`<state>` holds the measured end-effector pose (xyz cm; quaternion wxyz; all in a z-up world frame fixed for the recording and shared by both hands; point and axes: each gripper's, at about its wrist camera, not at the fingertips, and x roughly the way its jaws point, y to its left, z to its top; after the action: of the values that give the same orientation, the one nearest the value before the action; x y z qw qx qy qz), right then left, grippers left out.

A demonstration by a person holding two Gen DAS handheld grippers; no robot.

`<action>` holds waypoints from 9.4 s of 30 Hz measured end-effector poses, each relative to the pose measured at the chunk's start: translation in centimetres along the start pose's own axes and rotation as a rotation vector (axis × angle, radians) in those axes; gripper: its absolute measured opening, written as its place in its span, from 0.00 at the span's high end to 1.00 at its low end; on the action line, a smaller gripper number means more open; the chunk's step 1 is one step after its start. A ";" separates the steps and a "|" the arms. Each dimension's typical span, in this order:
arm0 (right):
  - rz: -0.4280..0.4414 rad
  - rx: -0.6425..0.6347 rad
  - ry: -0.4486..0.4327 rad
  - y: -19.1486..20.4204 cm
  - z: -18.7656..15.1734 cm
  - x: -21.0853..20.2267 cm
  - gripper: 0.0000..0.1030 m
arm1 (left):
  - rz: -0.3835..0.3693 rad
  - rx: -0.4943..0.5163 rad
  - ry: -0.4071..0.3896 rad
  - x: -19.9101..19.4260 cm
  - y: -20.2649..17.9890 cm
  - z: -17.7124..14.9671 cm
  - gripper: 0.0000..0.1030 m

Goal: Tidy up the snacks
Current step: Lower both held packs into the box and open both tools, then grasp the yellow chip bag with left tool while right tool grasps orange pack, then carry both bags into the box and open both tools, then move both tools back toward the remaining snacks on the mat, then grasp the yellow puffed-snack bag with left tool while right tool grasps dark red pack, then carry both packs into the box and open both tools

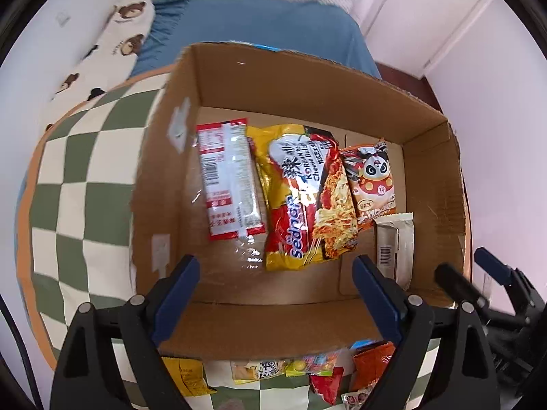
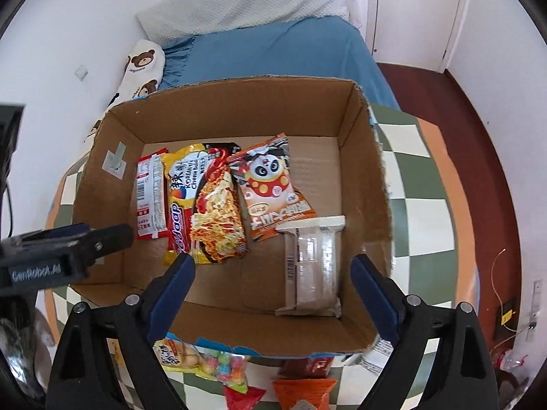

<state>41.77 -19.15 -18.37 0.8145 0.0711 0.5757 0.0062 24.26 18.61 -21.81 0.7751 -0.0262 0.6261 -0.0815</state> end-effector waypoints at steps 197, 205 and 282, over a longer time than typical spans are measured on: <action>0.014 0.223 0.276 -5.5 -15.5 11.2 0.42 | 0.064 -0.090 0.234 9.6 2.9 -21.8 0.47; 0.031 0.123 0.410 -6.1 -21.8 9.7 0.42 | 0.049 -0.103 0.313 10.8 3.3 -26.9 0.40; -0.020 -0.003 0.054 -3.7 10.6 6.3 0.10 | 0.102 -0.014 0.098 4.8 1.8 6.0 0.09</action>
<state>53.54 -23.42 -21.30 0.7987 0.0637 0.5983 0.0008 31.19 19.24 -25.38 0.7465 0.0046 0.6643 -0.0386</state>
